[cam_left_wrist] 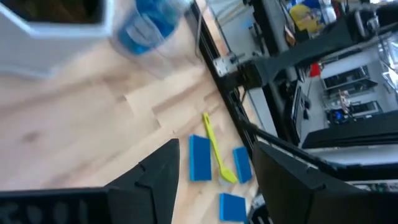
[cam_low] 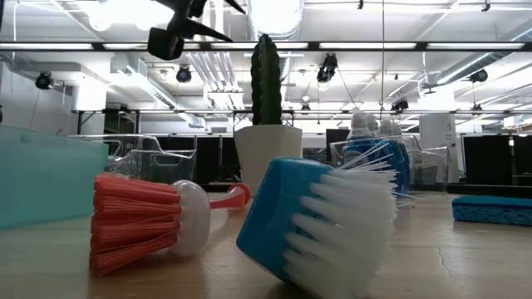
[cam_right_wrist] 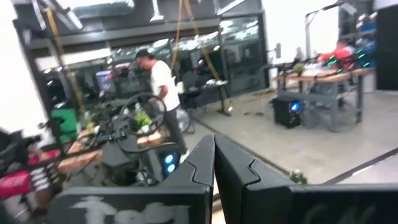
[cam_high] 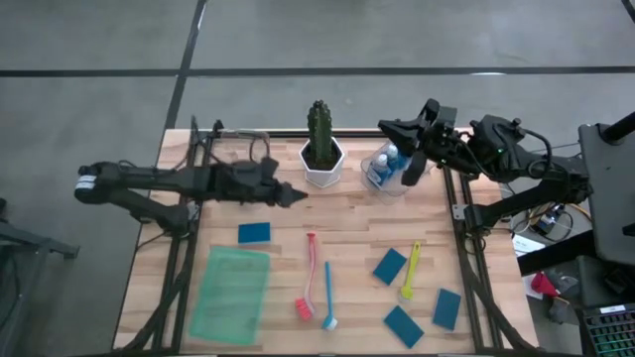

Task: Pick & Place Kitchen Sink Supplies
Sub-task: Put the red dish brush into the left transparent bin

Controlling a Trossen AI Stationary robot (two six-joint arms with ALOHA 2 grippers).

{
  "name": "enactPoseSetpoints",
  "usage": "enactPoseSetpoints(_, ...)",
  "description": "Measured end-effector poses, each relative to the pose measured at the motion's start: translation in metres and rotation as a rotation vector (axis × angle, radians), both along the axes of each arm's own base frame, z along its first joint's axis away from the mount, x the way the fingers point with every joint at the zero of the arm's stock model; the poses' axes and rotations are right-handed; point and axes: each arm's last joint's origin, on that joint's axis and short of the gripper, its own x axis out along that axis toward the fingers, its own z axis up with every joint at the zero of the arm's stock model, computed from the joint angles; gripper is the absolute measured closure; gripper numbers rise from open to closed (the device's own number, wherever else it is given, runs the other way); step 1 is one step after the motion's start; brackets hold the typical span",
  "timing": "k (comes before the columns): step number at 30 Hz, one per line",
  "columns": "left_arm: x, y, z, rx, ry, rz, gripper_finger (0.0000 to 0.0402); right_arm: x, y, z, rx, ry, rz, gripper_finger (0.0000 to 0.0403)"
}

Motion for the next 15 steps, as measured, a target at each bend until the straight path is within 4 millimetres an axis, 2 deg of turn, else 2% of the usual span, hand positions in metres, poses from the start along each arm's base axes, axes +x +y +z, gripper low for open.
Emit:
enactPoseSetpoints(8,0.041,-0.041,-0.036,-0.112,0.068,-0.013,0.0207,-0.02,0.003,-0.005,0.039,0.09,0.113,0.0394)
enactPoseSetpoints(15,0.07,-0.066,-0.076,-0.204,0.21,-0.008,0.0209,-0.042,0.002,-0.003,0.039,0.109,0.117,0.0394)
